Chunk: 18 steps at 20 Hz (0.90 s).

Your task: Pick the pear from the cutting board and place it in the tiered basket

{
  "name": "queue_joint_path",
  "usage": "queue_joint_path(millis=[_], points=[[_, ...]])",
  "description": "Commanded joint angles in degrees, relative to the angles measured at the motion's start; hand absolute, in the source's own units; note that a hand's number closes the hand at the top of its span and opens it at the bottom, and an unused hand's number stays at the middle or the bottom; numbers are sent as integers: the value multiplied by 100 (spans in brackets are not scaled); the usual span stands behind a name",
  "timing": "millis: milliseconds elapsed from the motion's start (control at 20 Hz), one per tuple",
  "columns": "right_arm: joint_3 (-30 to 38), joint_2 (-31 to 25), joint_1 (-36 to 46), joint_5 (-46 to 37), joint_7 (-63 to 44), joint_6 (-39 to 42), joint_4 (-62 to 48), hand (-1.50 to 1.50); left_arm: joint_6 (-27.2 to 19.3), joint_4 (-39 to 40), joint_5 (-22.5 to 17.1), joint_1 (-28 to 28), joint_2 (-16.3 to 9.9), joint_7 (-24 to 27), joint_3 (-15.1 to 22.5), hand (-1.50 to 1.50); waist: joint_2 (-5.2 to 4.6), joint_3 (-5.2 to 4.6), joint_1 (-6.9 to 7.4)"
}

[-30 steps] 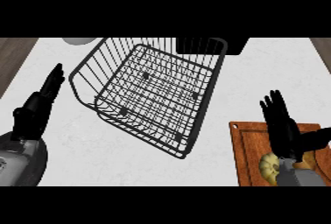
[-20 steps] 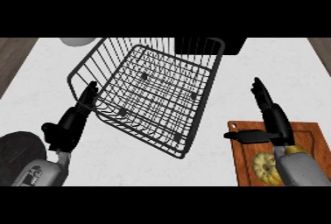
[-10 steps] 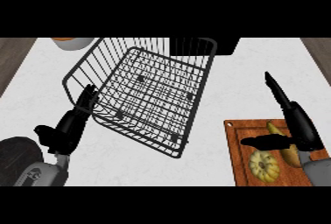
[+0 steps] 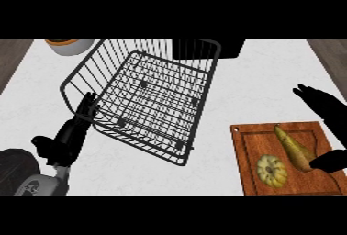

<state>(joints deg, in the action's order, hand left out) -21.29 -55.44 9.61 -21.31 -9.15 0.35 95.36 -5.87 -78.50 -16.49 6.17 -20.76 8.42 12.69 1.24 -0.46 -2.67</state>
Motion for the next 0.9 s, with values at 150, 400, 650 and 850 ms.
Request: queue_joint_path(millis=[150,400,650,850], points=[[-629,-562,-57,-350,-2523,1478,2001,-150,57,5,76,-24,187,-186,242,0,-50,10,75],[-554,-545,-573,-378,-3709,1843,3101,-150,145,-50,184,51,291,-254,305,0,-88,36,132],[-700,344,-443,-1270,-4102,1478,2766,-150,18,-18,419,14,564,-200,387,0,-116,46,235],[-1109,589,-490,-1983,-4422,1634,2186,-150,61,-117,450,133,564,-364,344,0,-124,47,268]])
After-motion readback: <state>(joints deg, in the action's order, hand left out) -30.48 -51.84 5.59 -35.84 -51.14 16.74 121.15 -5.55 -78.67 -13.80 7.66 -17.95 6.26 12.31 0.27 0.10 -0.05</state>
